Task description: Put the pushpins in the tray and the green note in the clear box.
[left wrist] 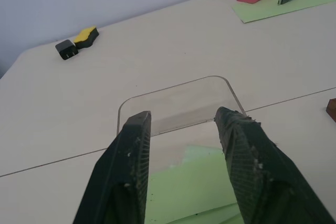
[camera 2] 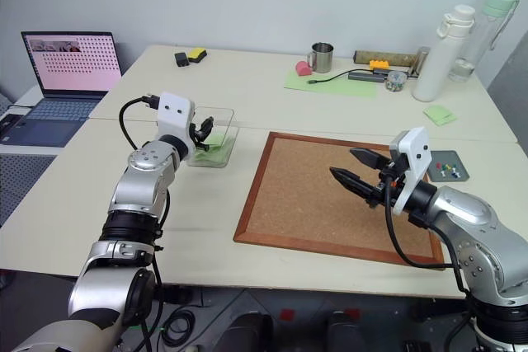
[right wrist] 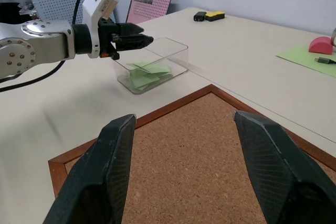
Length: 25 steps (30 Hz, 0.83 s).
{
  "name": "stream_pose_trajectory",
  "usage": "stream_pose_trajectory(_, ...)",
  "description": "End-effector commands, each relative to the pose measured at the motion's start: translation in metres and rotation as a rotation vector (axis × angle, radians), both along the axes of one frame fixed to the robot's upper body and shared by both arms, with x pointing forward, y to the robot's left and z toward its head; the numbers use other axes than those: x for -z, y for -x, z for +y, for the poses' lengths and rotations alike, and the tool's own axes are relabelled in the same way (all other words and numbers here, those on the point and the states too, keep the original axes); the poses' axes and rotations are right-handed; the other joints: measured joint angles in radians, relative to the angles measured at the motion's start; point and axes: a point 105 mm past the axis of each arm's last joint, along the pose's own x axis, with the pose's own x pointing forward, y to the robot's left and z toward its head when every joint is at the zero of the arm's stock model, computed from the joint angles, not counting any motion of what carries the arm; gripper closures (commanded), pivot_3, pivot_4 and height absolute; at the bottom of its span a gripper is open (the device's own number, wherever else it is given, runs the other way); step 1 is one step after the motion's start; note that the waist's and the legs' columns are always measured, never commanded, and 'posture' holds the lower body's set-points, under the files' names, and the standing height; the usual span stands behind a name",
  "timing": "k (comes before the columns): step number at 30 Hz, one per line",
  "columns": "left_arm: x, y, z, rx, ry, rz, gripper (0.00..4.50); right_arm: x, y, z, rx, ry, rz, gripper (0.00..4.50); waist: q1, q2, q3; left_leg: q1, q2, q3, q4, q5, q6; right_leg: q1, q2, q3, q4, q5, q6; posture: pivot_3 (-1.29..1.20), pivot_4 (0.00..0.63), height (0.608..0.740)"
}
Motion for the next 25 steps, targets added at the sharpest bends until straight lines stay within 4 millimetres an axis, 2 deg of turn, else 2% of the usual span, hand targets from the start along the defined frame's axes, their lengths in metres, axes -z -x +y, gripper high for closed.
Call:
stream_pose_trajectory(1,-0.033,0.008,-0.026,0.184,0.043,-0.070,1.86,-0.013,0.003,-0.012,0.041,0.034,-0.071,1.40,0.001,0.000,0.000,0.000,0.000,0.000,0.000,0.000,0.000,0.000,0.000,0.000,0.000,0.000,0.000,0.00,0.150,0.740)
stream_pose_trajectory(8,-0.031,0.053,-0.067,0.560,-0.018,0.011,1.86,-0.012,0.001,-0.041,0.150,0.106,-0.059,1.40,-0.002,0.000,0.000,0.000,0.000,0.001,-0.001,0.000,0.000,0.000,0.000,0.001,0.000,0.000,0.000,0.00,0.150,0.740)
stream_pose_trajectory(14,-0.009,0.091,-0.092,0.734,-0.043,0.122,1.86,0.001,0.010,-0.073,0.273,0.146,-0.010,1.40,-0.001,0.000,0.000,0.000,0.001,0.001,0.000,0.000,0.000,0.001,0.000,0.001,0.000,0.000,0.000,0.00,0.150,0.740)
stream_pose_trajectory(17,-0.008,0.099,-0.105,0.775,-0.050,0.134,1.86,-0.002,0.010,-0.078,0.305,0.151,-0.013,1.40,-0.001,0.000,0.000,0.001,0.001,0.001,0.001,0.000,0.000,0.001,0.000,0.002,0.000,0.000,0.000,0.00,0.150,0.740)
stream_pose_trajectory(20,-0.014,0.103,-0.115,0.811,-0.031,0.141,1.86,-0.005,0.013,-0.076,0.297,0.148,-0.013,1.40,-0.001,0.000,0.000,0.001,0.001,0.002,0.002,0.000,0.000,0.001,0.000,0.003,0.000,0.000,0.000,0.00,0.150,0.740)
stream_pose_trajectory(25,-0.020,0.103,-0.115,0.804,-0.027,0.123,1.86,-0.011,0.024,-0.081,0.330,0.144,-0.012,1.40,-0.001,0.000,0.000,0.001,0.001,0.002,0.001,0.000,0.001,0.001,0.001,0.002,0.000,0.000,0.000,0.00,0.150,0.740)
